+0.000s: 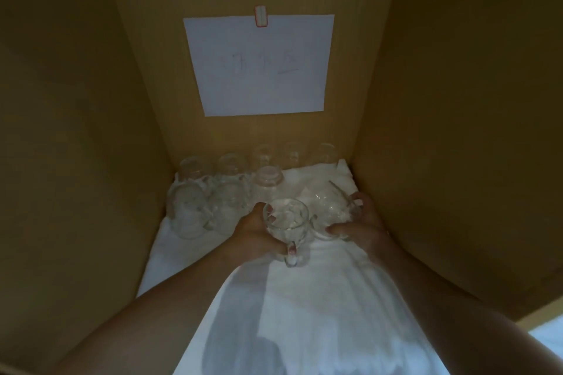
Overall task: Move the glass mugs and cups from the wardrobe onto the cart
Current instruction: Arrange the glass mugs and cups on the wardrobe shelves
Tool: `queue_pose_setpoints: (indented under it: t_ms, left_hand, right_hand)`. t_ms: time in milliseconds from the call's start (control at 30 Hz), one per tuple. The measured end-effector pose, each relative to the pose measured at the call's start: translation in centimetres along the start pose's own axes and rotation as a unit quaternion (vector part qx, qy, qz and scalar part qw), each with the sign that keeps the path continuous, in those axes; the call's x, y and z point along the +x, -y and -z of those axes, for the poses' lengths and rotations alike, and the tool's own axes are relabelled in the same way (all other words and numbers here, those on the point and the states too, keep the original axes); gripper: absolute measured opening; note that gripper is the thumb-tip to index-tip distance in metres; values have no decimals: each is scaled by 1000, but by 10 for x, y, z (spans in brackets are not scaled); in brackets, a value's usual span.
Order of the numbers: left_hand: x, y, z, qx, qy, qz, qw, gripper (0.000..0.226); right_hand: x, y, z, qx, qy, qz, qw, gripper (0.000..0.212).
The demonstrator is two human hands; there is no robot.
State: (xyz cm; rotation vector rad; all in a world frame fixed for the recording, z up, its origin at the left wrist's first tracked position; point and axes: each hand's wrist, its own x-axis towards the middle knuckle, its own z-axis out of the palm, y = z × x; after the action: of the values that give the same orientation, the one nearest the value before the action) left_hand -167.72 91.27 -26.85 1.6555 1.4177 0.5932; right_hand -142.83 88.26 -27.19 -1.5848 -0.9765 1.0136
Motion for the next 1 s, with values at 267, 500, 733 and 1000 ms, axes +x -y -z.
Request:
queue_pose_setpoints:
  t_ms: [267, 500, 733, 1000]
  left_hand:
    - [6, 12, 16, -10, 49, -17, 999, 98]
    - [7, 12, 16, -21, 59, -9, 998, 94]
    - [10, 16, 15, -19, 65, -24, 997, 104]
    - [10, 18, 12, -28, 51, -22, 998, 95]
  right_hand:
    - [41, 38, -31, -430, 29, 140, 891, 99]
    - [55, 46, -66, -490, 43, 259, 831, 95]
    - [65, 41, -77, -500, 67, 321, 802, 76]
    - [42, 34, -59, -429, 20, 253, 867, 92]
